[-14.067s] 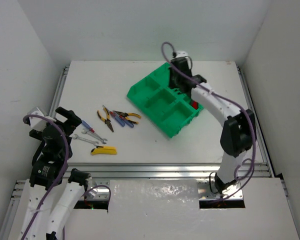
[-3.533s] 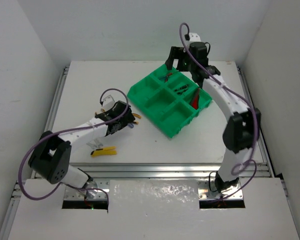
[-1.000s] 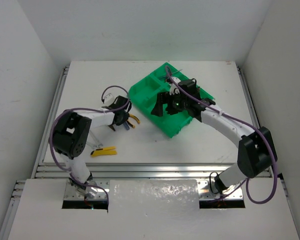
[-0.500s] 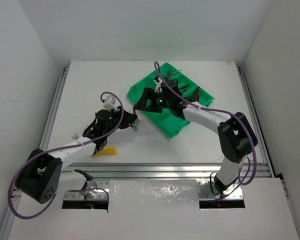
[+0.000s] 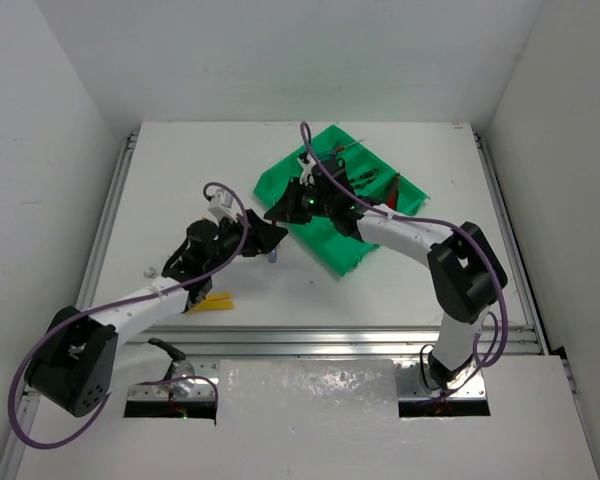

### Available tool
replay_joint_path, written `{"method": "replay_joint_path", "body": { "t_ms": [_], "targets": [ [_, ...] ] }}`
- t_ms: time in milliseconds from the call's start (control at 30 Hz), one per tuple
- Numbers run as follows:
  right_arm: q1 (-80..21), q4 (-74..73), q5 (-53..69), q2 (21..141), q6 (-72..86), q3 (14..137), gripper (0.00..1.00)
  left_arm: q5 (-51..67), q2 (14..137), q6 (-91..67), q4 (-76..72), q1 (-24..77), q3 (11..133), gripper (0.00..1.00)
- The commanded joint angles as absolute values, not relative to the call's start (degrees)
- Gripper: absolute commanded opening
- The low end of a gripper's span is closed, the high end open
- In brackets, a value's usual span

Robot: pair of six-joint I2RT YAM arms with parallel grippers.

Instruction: Sort the tools into containers

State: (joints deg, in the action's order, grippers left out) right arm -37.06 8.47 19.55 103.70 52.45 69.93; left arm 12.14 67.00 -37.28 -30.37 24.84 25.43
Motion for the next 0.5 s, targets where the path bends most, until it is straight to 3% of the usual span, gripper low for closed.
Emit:
{"method": "replay_joint_path", "body": {
  "t_ms": [0,33,67,200,467],
  "targets": [
    [-36.2,9.9,17.4,102.3,51.2,72.3,0.0,8.6,64.7,-36.0,-25.9,25.4,30.9,0.79],
    [-35.6,8.5,16.4,101.6,50.8,72.8,0.0,5.1,64.4,-36.2,-20.9,25.3,32.8,0.95],
    [-34.6,8.0,15.1,101.3,50.2,73.1,0.0,-2.1,64.5,-36.7,-15.7,25.3,35.0,0.97],
    [-26.0,4.0,8.6,102.9,48.6,79.9,0.0,-12.1,63.6,-37.9,11.6,25.2,44.6,0.98],
    [-15.4,-3.2,1.9,122.0,34.6,108.1,0.0,-13.2,49.6,-29.4,32.6,25.3,51.3,0.98]
  ]
}}
